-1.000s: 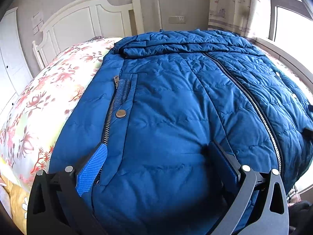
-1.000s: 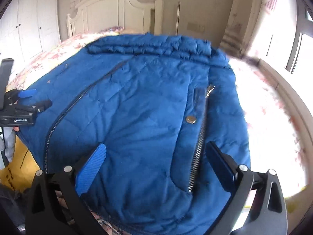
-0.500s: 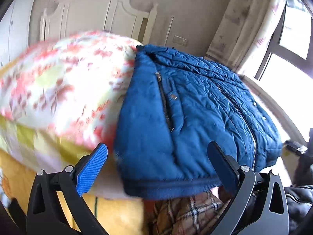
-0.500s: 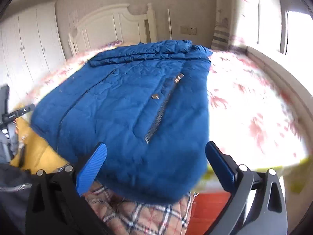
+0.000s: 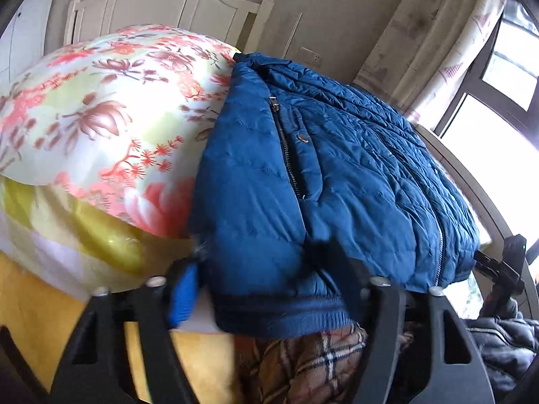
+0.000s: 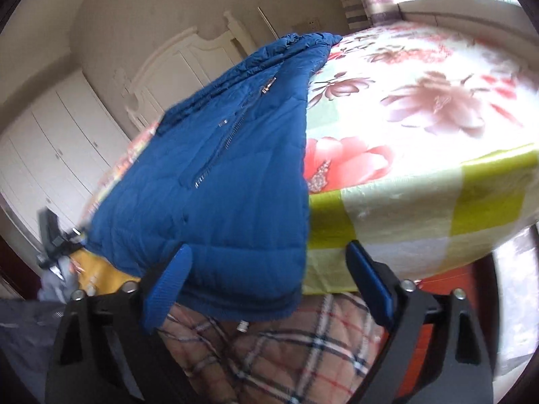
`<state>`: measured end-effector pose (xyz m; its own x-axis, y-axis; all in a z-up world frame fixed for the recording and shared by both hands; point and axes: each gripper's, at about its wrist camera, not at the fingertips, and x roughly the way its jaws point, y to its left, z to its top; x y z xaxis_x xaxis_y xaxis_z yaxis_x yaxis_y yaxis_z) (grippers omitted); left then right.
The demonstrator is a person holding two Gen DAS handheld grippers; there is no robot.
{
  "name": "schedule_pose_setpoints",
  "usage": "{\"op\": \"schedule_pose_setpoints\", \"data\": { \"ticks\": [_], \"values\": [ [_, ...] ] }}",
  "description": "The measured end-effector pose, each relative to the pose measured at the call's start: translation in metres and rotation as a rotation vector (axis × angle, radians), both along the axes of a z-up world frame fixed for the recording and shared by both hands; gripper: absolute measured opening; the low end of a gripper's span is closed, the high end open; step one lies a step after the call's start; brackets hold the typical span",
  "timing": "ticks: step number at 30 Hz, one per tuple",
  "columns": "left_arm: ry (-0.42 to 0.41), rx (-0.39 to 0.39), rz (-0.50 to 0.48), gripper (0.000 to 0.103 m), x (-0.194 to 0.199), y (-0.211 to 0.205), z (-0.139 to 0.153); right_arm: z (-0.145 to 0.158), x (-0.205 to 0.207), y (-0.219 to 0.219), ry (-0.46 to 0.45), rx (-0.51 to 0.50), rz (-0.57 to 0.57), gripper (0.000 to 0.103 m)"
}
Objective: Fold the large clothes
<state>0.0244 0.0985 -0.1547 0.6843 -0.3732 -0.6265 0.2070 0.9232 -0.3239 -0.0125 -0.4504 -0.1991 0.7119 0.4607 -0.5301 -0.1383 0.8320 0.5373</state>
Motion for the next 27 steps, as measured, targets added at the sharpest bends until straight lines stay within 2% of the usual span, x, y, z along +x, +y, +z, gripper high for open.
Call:
{"op": "schedule_pose_setpoints", "data": {
  "ticks": [1,3,4,5,7,10,12,14,15,21,22,23,24,25,26,27],
  "values": [
    [-0.007,0.007,-0.001,0.05,-0.003,0.002,0.003,0.001,0.0,0.004,-0.003,0.007,0.026,0.06],
    [-0.032,0.009,-0.011,0.045,-0.01,0.007,0.012,0.008,-0.004,0.01,-0.011,-0.04,0.048,0.056],
    [-0.045,0.001,-0.015,0.044,-0.012,0.007,0.016,0.011,-0.007,0.011,-0.018,-0.051,0.06,0.051],
    [-0.063,-0.011,-0.023,0.044,-0.014,0.007,0.02,0.015,-0.009,0.011,-0.031,-0.05,0.067,0.042],
    [-0.08,-0.02,-0.038,0.044,-0.013,0.005,0.025,0.025,-0.015,0.01,-0.071,-0.033,0.079,0.037],
    [-0.059,-0.009,-0.029,0.044,0.0,0.001,0.019,0.034,-0.012,0.009,-0.093,-0.043,0.086,0.037],
    [-0.04,-0.037,-0.017,0.045,0.011,0.004,0.012,0.035,-0.008,0.006,-0.099,-0.038,0.076,0.039],
    [-0.035,-0.082,-0.018,0.053,0.019,0.007,0.011,0.036,-0.008,0.002,-0.117,-0.013,0.074,0.039],
    [-0.03,-0.091,-0.023,0.053,0.022,0.006,0.011,0.038,-0.008,0.0,-0.126,-0.01,0.065,0.039],
    [-0.016,-0.065,-0.075,0.053,0.037,-0.008,0.013,0.045,0.005,0.014,-0.12,-0.041,0.122,0.04],
    [-0.015,-0.079,-0.077,0.057,0.04,-0.008,0.013,0.044,0.008,0.015,-0.112,-0.042,0.121,0.04],
    [-0.013,-0.093,-0.082,0.067,0.042,-0.008,0.013,0.044,0.006,0.017,-0.114,-0.04,0.118,0.04],
    [-0.008,-0.097,-0.094,0.07,0.044,-0.012,0.014,0.044,0.006,0.018,-0.11,-0.036,0.112,0.04],
    [-0.005,-0.071,-0.091,0.07,0.044,-0.016,0.015,0.044,0.006,0.019,-0.108,-0.034,0.11,0.042],
    [-0.001,-0.007,-0.089,0.07,0.044,-0.026,0.015,0.044,0.004,0.021,-0.107,-0.043,0.11,0.044],
    [0.0,0.026,-0.093,0.065,0.043,-0.032,0.016,0.045,0.004,0.023,-0.11,-0.072,0.107,0.044]
  ]
}}
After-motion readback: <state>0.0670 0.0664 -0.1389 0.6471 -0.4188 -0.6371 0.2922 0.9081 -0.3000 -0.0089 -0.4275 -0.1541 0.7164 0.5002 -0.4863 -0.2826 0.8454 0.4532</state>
